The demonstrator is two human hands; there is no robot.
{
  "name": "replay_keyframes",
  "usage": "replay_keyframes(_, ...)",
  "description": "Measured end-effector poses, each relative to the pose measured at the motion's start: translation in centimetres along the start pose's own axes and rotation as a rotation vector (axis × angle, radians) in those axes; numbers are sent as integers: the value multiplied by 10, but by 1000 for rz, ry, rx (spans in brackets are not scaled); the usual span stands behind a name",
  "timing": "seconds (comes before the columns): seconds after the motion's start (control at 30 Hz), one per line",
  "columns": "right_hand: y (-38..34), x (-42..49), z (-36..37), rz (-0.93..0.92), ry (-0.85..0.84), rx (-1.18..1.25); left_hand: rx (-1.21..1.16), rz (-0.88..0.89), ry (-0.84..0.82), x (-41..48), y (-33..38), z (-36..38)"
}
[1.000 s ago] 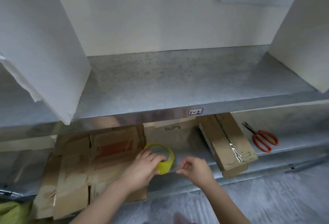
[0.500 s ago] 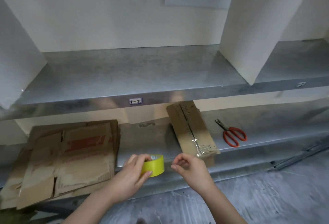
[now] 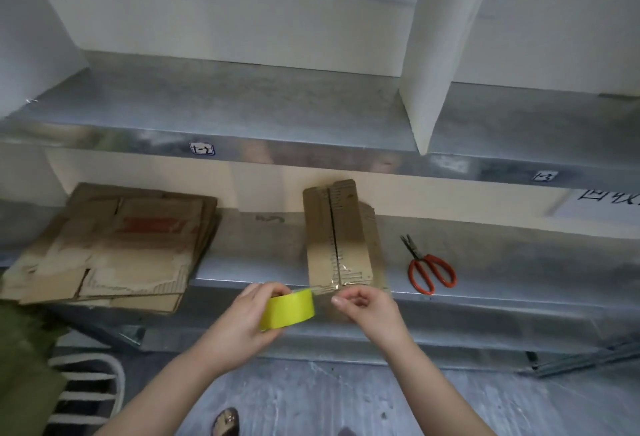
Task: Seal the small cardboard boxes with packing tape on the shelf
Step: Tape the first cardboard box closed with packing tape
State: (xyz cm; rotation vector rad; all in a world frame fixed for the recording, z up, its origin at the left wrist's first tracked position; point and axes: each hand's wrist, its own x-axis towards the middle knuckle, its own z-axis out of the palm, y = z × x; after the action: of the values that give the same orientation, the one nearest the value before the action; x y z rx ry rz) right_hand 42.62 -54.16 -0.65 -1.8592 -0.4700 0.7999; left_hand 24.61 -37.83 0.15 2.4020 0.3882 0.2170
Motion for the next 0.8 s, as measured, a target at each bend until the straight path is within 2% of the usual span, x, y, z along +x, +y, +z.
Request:
replay_keyframes(0.17,3,-2,-20,-82,-32,37,51,-25,73,7,18,8)
replay_keyframes(0.37,6,-6,-30,-227,127,-176,85,-17,68,11,33,9)
replay_keyframes(0.53,1,-19,-39,-509,231,-350,80,-24,96,18,37,3)
replay_keyframes(0.63,-1,-30,-48,-597,300,-350,163,-37,105,20,30,-1)
replay_keyframes(0.73,-2,-34,-50,-584,272,-376,206,-68,64,21,23,-3)
replay_keyframes(0.8,-3,-27,-52,-449,260,-296,198,-98,37,21,23,0)
